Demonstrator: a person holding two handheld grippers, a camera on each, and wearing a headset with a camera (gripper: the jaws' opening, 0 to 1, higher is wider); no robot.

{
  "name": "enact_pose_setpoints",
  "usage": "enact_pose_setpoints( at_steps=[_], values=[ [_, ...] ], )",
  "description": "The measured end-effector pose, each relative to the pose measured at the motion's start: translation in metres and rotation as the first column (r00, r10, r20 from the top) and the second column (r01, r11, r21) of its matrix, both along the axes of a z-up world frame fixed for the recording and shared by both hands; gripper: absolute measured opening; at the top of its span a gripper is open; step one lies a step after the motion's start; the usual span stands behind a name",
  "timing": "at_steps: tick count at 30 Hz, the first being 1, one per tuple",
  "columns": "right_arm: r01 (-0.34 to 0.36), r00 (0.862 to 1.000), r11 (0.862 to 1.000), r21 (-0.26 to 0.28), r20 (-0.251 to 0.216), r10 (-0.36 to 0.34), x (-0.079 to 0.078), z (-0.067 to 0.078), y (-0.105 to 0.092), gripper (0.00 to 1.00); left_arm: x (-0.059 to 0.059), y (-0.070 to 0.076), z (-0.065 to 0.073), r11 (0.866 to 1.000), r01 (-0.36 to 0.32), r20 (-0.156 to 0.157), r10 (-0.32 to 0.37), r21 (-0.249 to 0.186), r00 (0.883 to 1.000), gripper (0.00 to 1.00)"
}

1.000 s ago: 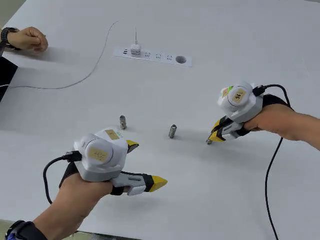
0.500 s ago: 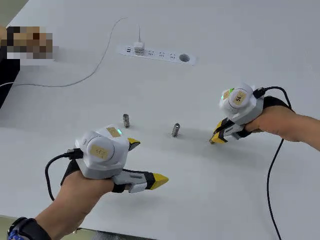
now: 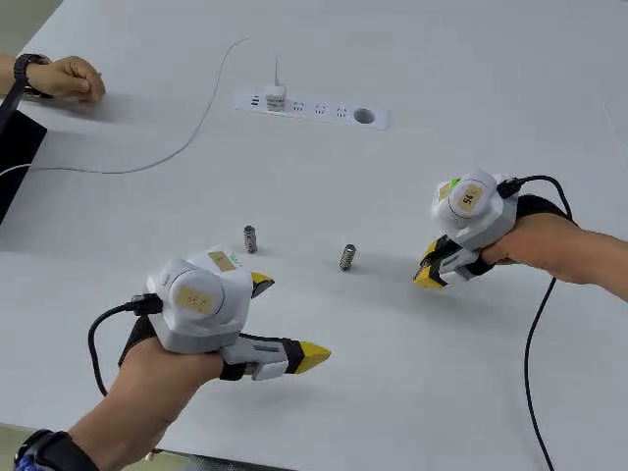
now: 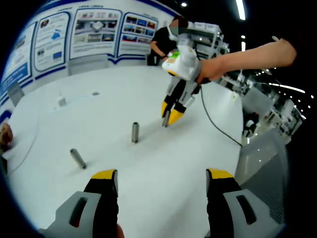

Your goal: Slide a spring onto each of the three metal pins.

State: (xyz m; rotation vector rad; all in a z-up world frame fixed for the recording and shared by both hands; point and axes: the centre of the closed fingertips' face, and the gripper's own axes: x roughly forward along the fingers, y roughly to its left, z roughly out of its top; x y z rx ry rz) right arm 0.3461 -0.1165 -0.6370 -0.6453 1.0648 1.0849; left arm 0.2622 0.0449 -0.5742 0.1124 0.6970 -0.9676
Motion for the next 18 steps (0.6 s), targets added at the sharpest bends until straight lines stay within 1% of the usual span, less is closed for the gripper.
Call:
enact_pose_setpoints(
  at_steps=[3, 5, 7, 10, 12, 14, 16, 18],
  values=[
    [0.024, 1.0, 1.0, 0.009, 0.001, -0.024, -0.001, 0.001, -0.004, 0.27, -0.001, 0.0, 0.0, 1.0, 0.001, 0.0, -0.001, 0.001, 1.0, 0.74],
    [0.048, 0.999, 0.999, 0.012, 0.012, -0.048, -0.001, 0.002, -0.008, 0.3, -0.001, 0.001, 0.0, 1.0, 0.0, 0.001, 0.0, 0.001, 1.0, 0.74],
    [0.077, 0.997, 0.997, 0.02, 0.013, -0.077, -0.002, 0.003, -0.013, 0.32, 0.0, 0.002, 0.001, 1.0, -0.001, 0.003, 0.001, 0.0, 1.0, 0.74],
    [0.129, 0.992, 0.99, 0.049, 0.01, -0.13, -0.004, 0.006, -0.018, 0.35, 0.0, 0.004, 0.001, 1.0, -0.002, 0.004, 0.002, 0.002, 1.0, 0.74],
    [0.146, 0.989, 0.988, 0.059, 0.011, -0.146, -0.006, 0.008, -0.021, 0.39, 0.0, 0.005, 0.002, 1.0, -0.004, 0.005, 0.004, 0.003, 1.0, 0.74],
    [0.173, 0.985, 0.981, 0.081, 0.007, -0.175, -0.008, 0.011, -0.024, 0.44, 0.001, 0.006, 0.002, 1.0, -0.01, 0.004, 0.01, 0.001, 1.0, 0.74],
    [0.222, 0.975, 0.968, 0.116, -0.001, -0.223, -0.008, 0.014, -0.024, 0.48, 0.002, 0.007, 0.001, 1.0, -0.015, 0.003, 0.015, 0.001, 1.0, 0.74],
    [0.252, 0.967, 0.958, 0.134, -0.004, -0.254, -0.009, 0.017, -0.027, 0.49, 0.003, 0.008, 0.0, 1.0, -0.019, 0.002, 0.019, 0.002, 1.0, 0.75]
  ],
)
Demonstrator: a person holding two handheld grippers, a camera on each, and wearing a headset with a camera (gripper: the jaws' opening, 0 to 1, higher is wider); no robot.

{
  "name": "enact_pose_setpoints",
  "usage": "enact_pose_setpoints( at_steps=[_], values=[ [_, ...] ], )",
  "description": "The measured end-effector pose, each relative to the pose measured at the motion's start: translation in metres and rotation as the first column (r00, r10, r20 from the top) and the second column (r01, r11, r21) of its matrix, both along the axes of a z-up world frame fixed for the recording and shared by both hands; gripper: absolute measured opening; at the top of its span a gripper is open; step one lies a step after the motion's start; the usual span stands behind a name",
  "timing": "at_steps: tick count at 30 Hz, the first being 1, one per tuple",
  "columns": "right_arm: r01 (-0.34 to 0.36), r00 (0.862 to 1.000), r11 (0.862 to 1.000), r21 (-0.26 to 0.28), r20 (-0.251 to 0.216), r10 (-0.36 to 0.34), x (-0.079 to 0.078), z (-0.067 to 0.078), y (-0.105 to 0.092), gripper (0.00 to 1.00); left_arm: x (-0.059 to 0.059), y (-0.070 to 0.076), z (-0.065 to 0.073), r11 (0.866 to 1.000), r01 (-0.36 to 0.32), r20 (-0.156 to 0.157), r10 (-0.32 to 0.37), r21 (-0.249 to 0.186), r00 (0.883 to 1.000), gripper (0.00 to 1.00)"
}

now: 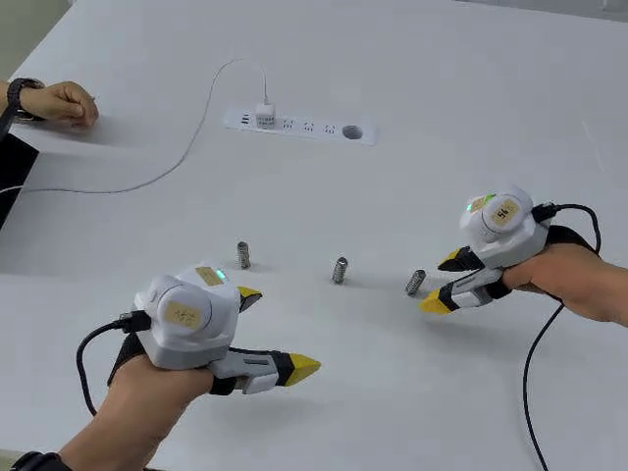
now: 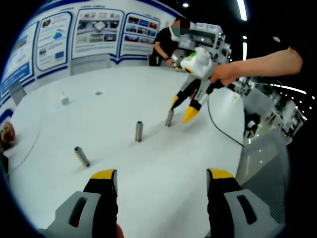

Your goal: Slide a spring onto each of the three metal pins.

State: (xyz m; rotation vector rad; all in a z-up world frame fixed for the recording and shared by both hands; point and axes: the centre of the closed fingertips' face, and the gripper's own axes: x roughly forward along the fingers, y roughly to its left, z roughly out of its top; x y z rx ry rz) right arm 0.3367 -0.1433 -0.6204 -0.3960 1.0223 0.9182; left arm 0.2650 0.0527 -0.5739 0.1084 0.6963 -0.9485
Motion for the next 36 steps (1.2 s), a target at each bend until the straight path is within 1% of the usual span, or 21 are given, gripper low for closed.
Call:
enact_pose_setpoints(
  at_steps=[8, 11, 13, 16, 18, 22, 25, 27, 29, 31, 33, 36],
  values=[
    [0.088, 0.996, 0.995, 0.053, -0.001, -0.088, -0.011, 0.002, -0.005, 0.53, 0.0, 0.005, -0.003, 1.0, -0.007, -0.005, 0.007, 0.007, 1.0, 0.75],
    [0.135, 0.991, 0.987, 0.086, -0.008, -0.135, -0.015, 0.003, -0.005, 0.57, 0.001, 0.008, -0.004, 1.0, -0.015, -0.007, 0.015, 0.008, 1.0, 0.75],
    [0.155, 0.988, 0.983, 0.102, 0.008, -0.157, -0.017, 0.003, -0.006, 0.6, 0.002, 0.011, -0.005, 1.0, -0.022, -0.009, 0.022, 0.009, 1.0, 0.76],
    [0.194, 0.98, 0.973, 0.122, 0.014, -0.197, -0.022, 0.002, -0.007, 0.62, 0.002, 0.014, -0.007, 1.0, -0.029, -0.014, 0.029, 0.01, 0.999, 0.76],
    [0.226, 0.973, 0.963, 0.148, 0.009, -0.23, -0.026, 0.002, -0.004, 0.64, 0.002, 0.016, -0.009, 0.999, -0.035, -0.016, 0.036, 0.013, 0.999, 0.77],
    [0.271, 0.961, 0.945, 0.181, 0.004, -0.277, -0.032, 0.001, -0.003, 0.67, 0.002, 0.021, -0.013, 0.999, -0.049, -0.025, 0.049, 0.018, 0.998, 0.77],
    [0.282, 0.957, 0.936, 0.209, 0.007, -0.29, -0.039, 0.002, 0.001, 0.69, 0.003, 0.025, -0.015, 0.998, -0.058, -0.028, 0.059, 0.021, 0.998, 0.77],
    [0.293, 0.954, 0.931, 0.219, -0.005, -0.299, -0.045, 0.001, 0.005, 0.72, 0.003, 0.027, -0.015, 0.998, -0.063, -0.031, 0.064, 0.021, 0.997, 0.77],
    [0.296, 0.953, 0.929, 0.224, -0.001, -0.303, -0.05, 0.0, 0.008, 0.74, 0.004, 0.029, -0.016, 0.997, -0.069, -0.032, 0.07, 0.024, 0.997, 0.77],
    [0.3, 0.951, 0.926, 0.228, 0.006, -0.309, -0.053, 0.0, 0.01, 0.74, 0.005, 0.031, -0.017, 0.997, -0.072, -0.031, 0.073, 0.028, 0.997, 0.78],
    [0.303, 0.948, 0.919, 0.251, 0.017, -0.317, -0.054, 0.003, 0.015, 0.75, 0.006, 0.032, -0.018, 0.997, -0.077, -0.031, 0.078, 0.03, 0.996, 0.78],
    [0.309, 0.945, 0.912, 0.269, 0.017, -0.326, -0.058, 0.004, 0.02, 0.77, 0.007, 0.035, -0.019, 0.996, -0.086, -0.03, 0.087, 0.031, 0.996, 0.79]
  ],
)
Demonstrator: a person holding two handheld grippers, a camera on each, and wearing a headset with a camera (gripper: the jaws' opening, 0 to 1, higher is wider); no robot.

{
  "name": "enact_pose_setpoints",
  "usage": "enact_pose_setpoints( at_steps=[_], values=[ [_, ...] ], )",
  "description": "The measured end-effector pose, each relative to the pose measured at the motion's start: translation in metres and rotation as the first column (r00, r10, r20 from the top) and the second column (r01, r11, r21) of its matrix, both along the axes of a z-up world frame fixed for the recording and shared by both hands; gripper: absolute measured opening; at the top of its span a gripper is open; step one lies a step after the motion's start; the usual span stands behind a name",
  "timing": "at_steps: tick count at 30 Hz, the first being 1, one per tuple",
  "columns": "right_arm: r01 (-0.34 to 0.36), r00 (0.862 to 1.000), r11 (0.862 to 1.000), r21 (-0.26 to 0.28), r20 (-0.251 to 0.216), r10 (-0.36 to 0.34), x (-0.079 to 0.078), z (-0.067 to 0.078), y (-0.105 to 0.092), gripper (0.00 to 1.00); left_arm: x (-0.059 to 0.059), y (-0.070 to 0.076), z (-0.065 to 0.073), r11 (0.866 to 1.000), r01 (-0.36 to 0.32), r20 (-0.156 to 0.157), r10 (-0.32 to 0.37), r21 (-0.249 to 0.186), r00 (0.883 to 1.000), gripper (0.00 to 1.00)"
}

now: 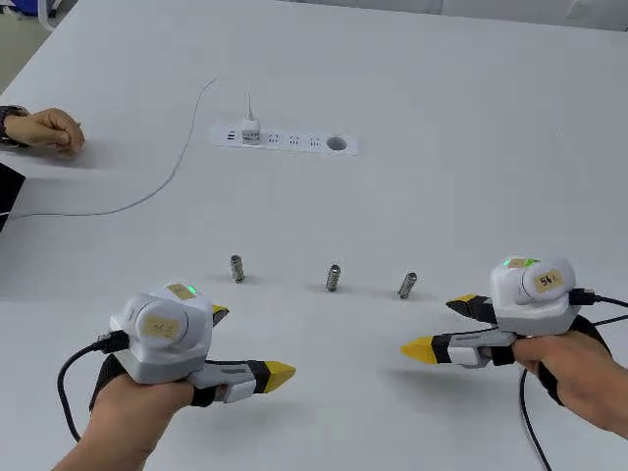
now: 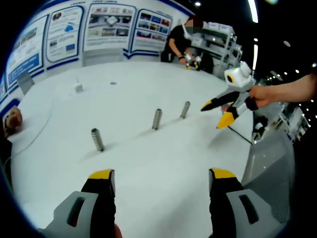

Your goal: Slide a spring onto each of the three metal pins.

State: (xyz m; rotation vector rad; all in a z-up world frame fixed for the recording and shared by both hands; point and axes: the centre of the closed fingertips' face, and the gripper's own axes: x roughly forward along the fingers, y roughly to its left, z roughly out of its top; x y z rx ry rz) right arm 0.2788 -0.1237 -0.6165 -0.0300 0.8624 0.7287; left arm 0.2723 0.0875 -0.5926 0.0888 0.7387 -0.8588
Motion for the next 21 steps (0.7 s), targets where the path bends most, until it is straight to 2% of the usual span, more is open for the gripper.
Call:
enact_pose_setpoints(
  at_steps=[9, 21],
  values=[
    [0.014, 1.0, 0.999, 0.031, 0.023, -0.015, -0.007, 0.002, 0.015, 0.84, 0.005, 0.012, -0.001, 1.0, -0.019, 0.002, 0.019, 0.007, 1.0, 0.8],
    [0.047, 0.997, 0.997, 0.057, 0.055, -0.05, -0.007, 0.008, 0.027, 0.89, 0.014, 0.028, 0.002, 0.999, -0.048, 0.013, 0.048, 0.014, 0.999, 0.83]
  ],
)
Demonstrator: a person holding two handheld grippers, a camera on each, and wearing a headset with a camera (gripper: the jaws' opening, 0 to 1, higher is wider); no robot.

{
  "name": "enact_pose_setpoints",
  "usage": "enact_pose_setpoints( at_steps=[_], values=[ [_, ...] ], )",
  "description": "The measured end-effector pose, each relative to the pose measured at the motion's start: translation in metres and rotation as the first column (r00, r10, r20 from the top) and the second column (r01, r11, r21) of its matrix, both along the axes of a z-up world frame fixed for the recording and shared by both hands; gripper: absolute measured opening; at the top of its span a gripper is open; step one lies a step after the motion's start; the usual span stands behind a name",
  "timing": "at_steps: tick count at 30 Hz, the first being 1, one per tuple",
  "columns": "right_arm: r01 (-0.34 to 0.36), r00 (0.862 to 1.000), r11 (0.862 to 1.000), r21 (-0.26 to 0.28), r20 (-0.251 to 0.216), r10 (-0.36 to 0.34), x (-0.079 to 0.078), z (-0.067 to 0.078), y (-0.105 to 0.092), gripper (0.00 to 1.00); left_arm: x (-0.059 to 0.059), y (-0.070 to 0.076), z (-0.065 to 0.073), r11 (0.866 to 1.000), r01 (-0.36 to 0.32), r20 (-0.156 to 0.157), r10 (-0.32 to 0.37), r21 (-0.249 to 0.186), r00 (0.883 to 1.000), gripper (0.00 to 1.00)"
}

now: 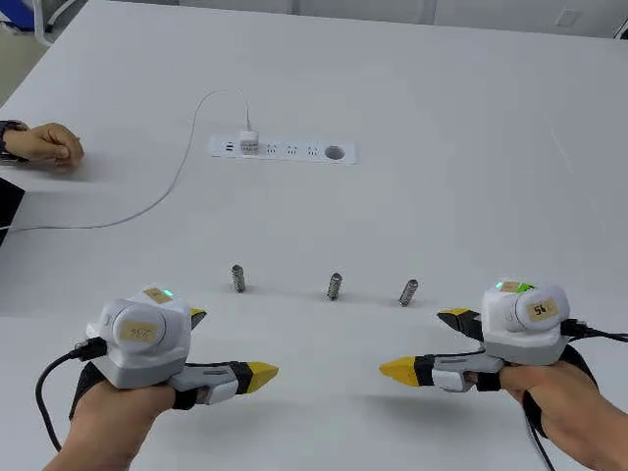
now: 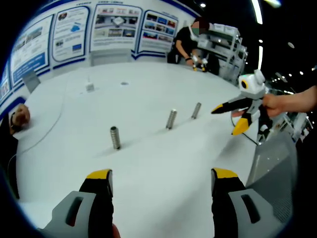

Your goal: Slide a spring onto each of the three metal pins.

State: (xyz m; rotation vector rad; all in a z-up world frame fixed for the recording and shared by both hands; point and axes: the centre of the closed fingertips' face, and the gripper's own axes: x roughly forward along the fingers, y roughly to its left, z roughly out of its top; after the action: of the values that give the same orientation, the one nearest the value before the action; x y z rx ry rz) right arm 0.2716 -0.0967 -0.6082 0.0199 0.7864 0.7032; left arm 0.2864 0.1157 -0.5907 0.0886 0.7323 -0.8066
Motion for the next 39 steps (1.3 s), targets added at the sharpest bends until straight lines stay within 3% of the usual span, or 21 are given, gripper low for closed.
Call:
enact_pose_setpoints(
  at_steps=[39],
  values=[
    [-0.016, 1.0, 1.0, -0.006, 0.017, 0.017, -0.002, 0.003, 0.008, 0.92, 0.003, 0.011, 0.001, 1.0, -0.014, 0.007, 0.014, 0.004, 1.0, 0.85]
  ],
)
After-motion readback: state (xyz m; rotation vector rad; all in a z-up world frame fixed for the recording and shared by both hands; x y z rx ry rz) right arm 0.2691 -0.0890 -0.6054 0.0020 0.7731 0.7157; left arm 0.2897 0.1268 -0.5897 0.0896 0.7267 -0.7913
